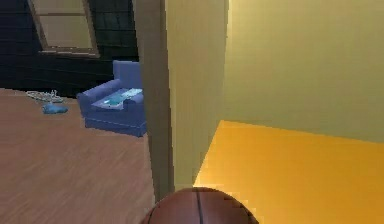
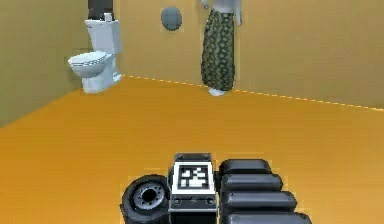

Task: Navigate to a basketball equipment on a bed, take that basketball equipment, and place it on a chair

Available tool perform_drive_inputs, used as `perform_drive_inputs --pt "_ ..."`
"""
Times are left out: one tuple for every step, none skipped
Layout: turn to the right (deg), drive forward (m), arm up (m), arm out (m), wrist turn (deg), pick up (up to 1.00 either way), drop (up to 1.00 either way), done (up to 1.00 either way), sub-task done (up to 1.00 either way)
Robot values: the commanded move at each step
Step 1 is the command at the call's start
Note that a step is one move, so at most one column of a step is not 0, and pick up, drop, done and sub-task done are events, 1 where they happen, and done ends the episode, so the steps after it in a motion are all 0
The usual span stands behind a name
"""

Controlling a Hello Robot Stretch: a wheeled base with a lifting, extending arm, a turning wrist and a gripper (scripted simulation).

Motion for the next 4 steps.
perform_drive_inputs --pt "0.0 0.3 0.0 0.0 0.0 0.0 0.0 0.0 0.0" --pt "-45.0 0.0 0.0 0.0 0.0 0.0 0.0 0.0 0.0" --pt "-24.0 0.0 0.0 0.0 0.0 0.0 0.0 0.0 0.0" --pt "0.0 1.0 0.0 0.0 0.0 0.0 0.0 0.0 0.0"
